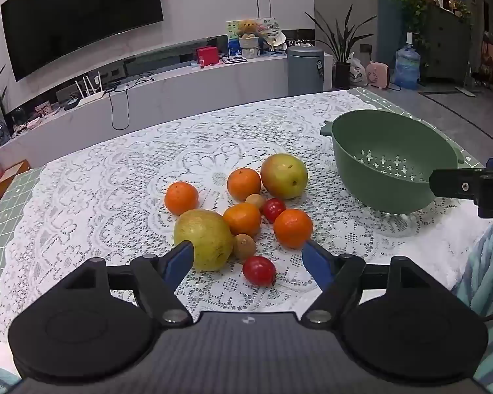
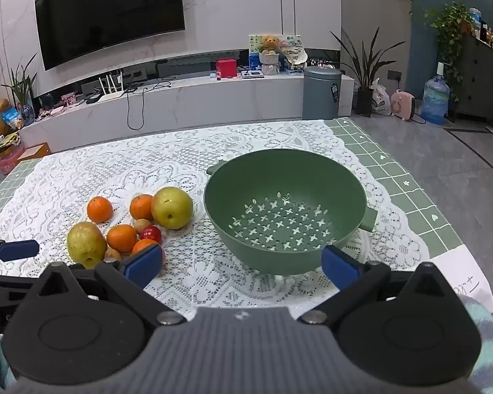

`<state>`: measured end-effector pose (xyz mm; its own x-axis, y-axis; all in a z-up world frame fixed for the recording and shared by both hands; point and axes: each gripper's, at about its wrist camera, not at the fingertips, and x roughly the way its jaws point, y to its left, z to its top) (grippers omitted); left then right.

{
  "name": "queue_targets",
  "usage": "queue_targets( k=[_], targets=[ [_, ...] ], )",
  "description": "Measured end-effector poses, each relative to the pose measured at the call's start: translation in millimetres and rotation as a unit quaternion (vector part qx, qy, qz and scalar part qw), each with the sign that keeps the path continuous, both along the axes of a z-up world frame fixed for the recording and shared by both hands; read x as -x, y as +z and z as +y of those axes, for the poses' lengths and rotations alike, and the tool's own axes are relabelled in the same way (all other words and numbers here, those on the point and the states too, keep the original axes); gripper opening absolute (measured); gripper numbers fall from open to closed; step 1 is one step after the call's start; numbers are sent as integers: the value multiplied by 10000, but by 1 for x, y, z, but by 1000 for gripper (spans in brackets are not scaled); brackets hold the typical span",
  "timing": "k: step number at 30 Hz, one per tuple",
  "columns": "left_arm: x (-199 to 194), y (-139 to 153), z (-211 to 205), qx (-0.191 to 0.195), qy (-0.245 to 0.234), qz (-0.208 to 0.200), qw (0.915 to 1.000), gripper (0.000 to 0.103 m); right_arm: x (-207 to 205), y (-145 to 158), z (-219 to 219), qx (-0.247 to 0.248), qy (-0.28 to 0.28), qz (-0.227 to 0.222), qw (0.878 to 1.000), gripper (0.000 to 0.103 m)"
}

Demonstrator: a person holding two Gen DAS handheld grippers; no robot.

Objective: Organize fruits

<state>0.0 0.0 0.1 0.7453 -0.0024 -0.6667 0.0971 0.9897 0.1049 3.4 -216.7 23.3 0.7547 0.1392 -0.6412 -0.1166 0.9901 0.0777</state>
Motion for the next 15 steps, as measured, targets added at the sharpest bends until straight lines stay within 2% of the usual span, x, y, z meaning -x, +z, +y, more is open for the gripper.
queue_targets(
  k=[15],
  targets=[
    [1,0,-2,14,-16,15,10000,88,6,-7,2,-18,-13,27,10000,99]
  ],
)
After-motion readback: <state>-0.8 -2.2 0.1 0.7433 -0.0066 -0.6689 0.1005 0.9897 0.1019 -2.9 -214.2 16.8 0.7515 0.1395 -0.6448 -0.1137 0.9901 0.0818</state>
